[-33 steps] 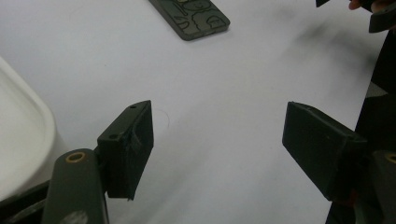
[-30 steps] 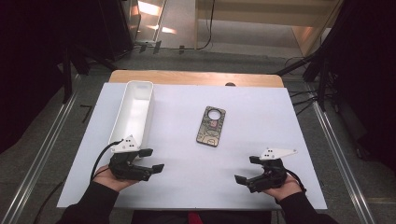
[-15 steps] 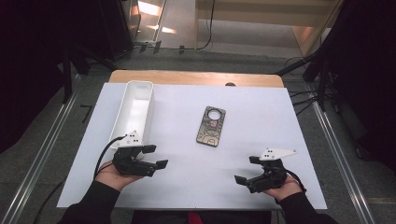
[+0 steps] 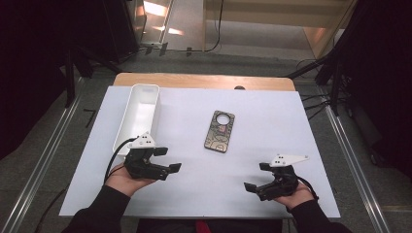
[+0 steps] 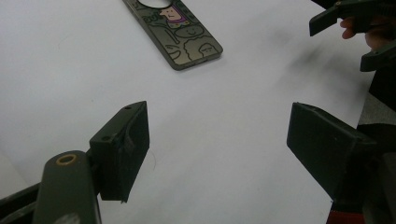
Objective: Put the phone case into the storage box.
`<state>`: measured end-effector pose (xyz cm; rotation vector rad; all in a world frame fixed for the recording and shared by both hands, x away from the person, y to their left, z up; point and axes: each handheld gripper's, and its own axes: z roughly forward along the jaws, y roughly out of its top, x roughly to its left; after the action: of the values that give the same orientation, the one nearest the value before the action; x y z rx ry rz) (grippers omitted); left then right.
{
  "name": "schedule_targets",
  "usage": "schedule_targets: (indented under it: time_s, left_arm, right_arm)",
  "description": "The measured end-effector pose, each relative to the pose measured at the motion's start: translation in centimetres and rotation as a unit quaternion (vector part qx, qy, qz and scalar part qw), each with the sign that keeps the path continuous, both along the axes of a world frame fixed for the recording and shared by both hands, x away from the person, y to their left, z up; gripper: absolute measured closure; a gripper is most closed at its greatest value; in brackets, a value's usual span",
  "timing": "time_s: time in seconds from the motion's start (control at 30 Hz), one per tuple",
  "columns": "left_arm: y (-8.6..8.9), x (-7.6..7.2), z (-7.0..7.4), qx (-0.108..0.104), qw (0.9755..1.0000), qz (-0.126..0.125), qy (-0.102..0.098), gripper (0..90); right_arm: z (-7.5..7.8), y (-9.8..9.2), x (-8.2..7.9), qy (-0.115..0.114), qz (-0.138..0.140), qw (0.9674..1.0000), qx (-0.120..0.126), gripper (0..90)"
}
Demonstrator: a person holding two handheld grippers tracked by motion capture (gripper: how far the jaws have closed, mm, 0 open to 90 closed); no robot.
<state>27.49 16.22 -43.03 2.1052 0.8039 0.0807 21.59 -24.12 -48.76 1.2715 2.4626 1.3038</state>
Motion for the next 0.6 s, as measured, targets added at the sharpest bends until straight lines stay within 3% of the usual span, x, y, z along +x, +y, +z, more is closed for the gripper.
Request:
schedule_targets:
  time_s: [0.6]
  left_arm:
    - [-1.8,1.5,0.1,0.003,1.0,0.003,0.001,21.2]
  right_arm:
    - [0.0,0.0,0.0,0.004,0.001,1.0,0.0,0.0]
